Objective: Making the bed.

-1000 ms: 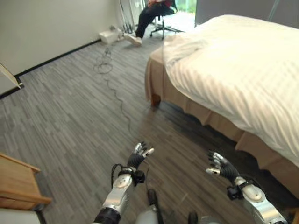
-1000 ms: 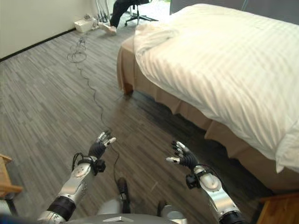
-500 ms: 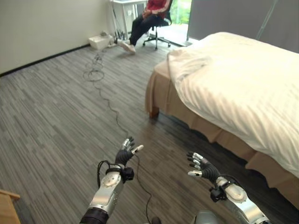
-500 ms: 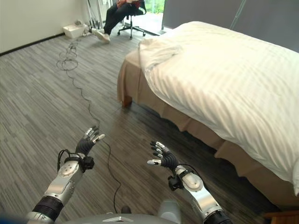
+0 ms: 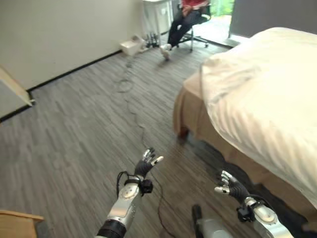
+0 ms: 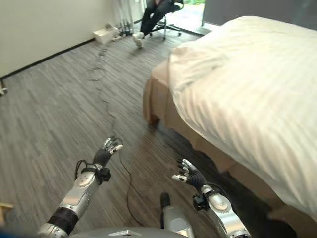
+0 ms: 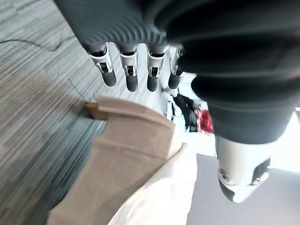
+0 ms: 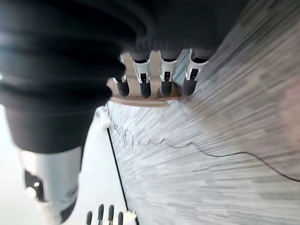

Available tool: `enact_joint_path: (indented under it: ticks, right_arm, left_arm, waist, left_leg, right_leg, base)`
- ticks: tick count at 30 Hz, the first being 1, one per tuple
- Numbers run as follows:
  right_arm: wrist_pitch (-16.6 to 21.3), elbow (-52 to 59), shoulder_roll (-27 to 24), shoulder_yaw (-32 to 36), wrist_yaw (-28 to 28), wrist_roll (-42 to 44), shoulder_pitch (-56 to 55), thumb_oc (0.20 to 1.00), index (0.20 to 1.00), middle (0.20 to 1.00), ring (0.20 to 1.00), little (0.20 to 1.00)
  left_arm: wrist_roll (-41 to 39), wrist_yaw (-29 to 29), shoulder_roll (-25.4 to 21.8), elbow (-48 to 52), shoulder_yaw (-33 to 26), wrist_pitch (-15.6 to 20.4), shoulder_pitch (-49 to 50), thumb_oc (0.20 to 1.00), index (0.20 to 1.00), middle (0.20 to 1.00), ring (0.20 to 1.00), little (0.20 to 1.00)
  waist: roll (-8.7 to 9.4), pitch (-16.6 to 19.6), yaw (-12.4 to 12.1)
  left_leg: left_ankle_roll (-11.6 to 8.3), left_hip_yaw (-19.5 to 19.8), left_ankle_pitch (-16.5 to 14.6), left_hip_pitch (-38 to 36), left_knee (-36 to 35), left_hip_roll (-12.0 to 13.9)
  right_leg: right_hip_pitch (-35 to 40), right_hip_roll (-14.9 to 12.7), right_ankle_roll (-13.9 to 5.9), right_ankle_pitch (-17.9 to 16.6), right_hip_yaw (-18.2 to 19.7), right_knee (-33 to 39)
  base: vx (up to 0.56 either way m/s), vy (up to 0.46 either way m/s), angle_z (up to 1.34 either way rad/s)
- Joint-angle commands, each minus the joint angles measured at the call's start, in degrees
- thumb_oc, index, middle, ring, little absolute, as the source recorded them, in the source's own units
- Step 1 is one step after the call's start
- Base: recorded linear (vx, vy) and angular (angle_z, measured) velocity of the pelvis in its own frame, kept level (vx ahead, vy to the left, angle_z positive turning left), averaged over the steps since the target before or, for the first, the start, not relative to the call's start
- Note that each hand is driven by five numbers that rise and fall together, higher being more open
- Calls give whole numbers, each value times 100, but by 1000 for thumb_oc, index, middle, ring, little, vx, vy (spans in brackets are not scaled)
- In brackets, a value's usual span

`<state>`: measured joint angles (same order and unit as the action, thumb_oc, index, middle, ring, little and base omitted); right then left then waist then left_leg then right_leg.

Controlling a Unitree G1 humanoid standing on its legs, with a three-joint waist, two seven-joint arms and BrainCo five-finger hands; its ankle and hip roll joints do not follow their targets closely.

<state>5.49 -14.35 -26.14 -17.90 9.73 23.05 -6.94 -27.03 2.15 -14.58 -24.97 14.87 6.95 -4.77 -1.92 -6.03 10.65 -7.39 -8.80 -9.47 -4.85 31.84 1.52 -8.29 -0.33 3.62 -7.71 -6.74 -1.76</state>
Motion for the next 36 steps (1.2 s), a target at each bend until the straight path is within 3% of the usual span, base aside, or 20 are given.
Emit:
enact_joint_path:
  ticks: [1,2,3,4,7,9,10,11,14,15,16,19,25,26,30,31,34,35,36]
  right_arm:
    - [356,443,-210,60,-116,214,122,1000,1000,1000,1000,1000]
    - [344,440,-244,44,-145,141,111,1000,1000,1000,1000,1000]
    - [344,441,-245,46,-146,139,109,1000,1000,1000,1000,1000]
    - [338,479,-322,85,-169,63,65,1000,1000,1000,1000,1000]
    - [372,453,-409,204,-138,-57,-68,1000,1000,1000,1000,1000]
    - [371,425,-427,217,-123,-98,-75,1000,1000,1000,1000,1000]
    - [376,367,-420,233,-107,-158,-81,1000,1000,1000,1000,1000]
    - [373,329,-409,235,-68,-185,-71,1000,1000,1000,1000,1000]
    - [358,276,-408,256,-25,-248,-27,1000,1000,1000,1000,1000]
    - [357,277,-407,256,-25,-248,-28,1000,1000,1000,1000,1000]
    - [328,215,-399,252,-9,-268,22,1000,1000,1000,1000,1000]
    - [278,114,-348,203,35,-230,142,1000,1000,1000,1000,1000]
    - [238,-18,-214,226,40,-217,154,1000,1000,1000,1000,1000]
    - [234,-9,-99,206,32,-160,172,1000,1000,1000,1000,1000]
    - [229,11,36,132,90,-98,167,1000,1000,1000,1000,1000]
    - [213,-4,117,75,117,-41,184,1000,1000,1000,1000,1000]
    - [201,41,126,18,158,-29,189,1000,1000,1000,1000,1000]
    - [171,100,141,42,179,-53,121,1000,1000,1000,1000,1000]
    - [170,101,141,42,179,-53,122,1000,1000,1000,1000,1000]
  left_arm:
    - [-207,4,-302,283,120,297,-276,1000,1000,1000,1000,1000]
    - [-235,30,-273,206,138,290,-320,1000,1000,1000,1000,1000]
    - [-236,30,-269,200,141,294,-324,1000,1000,1000,1000,1000]
    - [-314,50,-232,69,162,300,-408,1000,1000,1000,1000,1000]
    - [-264,46,-242,84,107,337,-331,1000,1000,1000,1000,1000]
    - [-266,48,-247,99,82,343,-289,1000,1000,1000,1000,1000]
    - [-261,60,-270,111,2,369,-177,1000,1000,1000,1000,1000]
    - [-301,50,-269,150,-68,380,-99,1000,1000,1000,1000,1000]
    - [-392,32,-279,159,-203,409,-17,1000,1000,1000,1000,1000]
    - [-392,31,-280,159,-203,409,-15,1000,1000,1000,1000,1000]
    - [-432,33,-291,173,-265,417,10,1000,1000,1000,1000,1000]
    - [-425,68,-342,256,-357,456,40,1000,1000,1000,1000,1000]
    - [-361,61,-454,440,-340,455,63,1000,1000,1000,1000,1000]
    - [-323,82,-552,515,-339,480,6,1000,1000,1000,1000,1000]
    - [-251,100,-653,549,-355,492,-35,1000,1000,1000,1000,1000]
    - [-191,173,-704,479,-336,487,-153,1000,1000,1000,1000,1000]
    - [-133,226,-769,402,-373,474,-217,1000,1000,1000,1000,1000]
    - [-103,280,-811,387,-438,434,-253,1000,1000,1000,1000,1000]
    - [-103,280,-812,387,-439,434,-254,1000,1000,1000,1000,1000]
  waist:
    - [420,-39,-29]
    - [461,-52,-56]
    - [451,-67,-76]
    - [480,-65,-131]
    - [358,-35,-139]
    - [336,-15,-158]
    - [282,-8,-251]
    - [258,5,-294]
    - [252,-19,-377]
    - [257,-26,-383]
    - [263,-25,-431]
    - [280,7,-508]
    - [305,156,-466]
    - [338,175,-425]
    - [378,168,-373]
    - [394,121,-304]
    - [411,25,-253]
    - [331,-73,-361]
    - [327,-63,-356]
  left_leg:
    - [143,-362,1767,557,-75,422]
    - [208,-544,1712,711,-282,613]
    - [208,-562,1688,689,-271,626]
    - [321,-559,1563,813,-921,691]
    - [310,-205,1613,870,-2013,597]
    - [301,-48,1661,880,-2287,541]
    - [302,551,1748,913,-2699,364]
    - [300,846,1737,957,-2857,276]
    - [233,1407,1876,1005,-3149,259]
    - [234,1399,1873,991,-3153,257]
    - [205,1697,1891,1012,-3156,268]
    - [191,2101,1766,1004,-3045,208]
    - [370,1576,1625,709,-3425,235]
    - [481,1184,1509,640,-3448,182]
    - [625,755,1354,519,-3471,104]
    - [680,582,1251,450,-3431,81]
    - [713,342,1206,308,-3440,109]
    - [742,124,1136,217,-3426,145]
    - [739,130,1146,236,-3424,149]
  right_leg:
    - [580,-201,-601,164,92,161]
    - [680,-248,-603,202,117,164]
    - [696,-236,-606,209,132,164]
    - [848,-263,-643,305,275,167]
    - [972,-225,-696,509,503,152]
    - [1013,-213,-699,547,594,161]
    - [1076,-133,-702,627,878,130]
    - [1073,-73,-694,638,1033,111]
    - [1152,48,-692,745,1467,43]
    - [1160,45,-692,753,1474,38]
    - [1192,86,-706,779,1781,42]
    - [1197,81,-781,758,2210,94]
    - [1155,-124,-1065,650,2693,146]
    - [1008,-232,-1245,547,2964,68]
    - [769,-315,-1458,330,3283,-196]
    - [559,-292,-1564,165,3397,-581]
    - [349,-238,-1614,-41,3217,-854]
    - [191,-532,-1330,162,1905,-1160]
    - [180,-529,-1327,147,1899,-1150]
  base:
    - [388,-207,-7]
    - [183,-57,-28]
    - [282,21,-39]
    - [278,59,-37]
    - [307,104,-50]
    - [244,82,-52]
    - [297,73,-81]
    - [380,91,-88]
    - [221,45,-115]
    - [201,75,-95]
    - [188,109,-80]
    - [179,137,-95]
    - [163,245,-66]
    - [107,308,-78]
    - [77,259,-91]
    - [90,328,-86]
    - [18,202,-72]
    - [-38,155,-58]
    - [-44,239,-90]
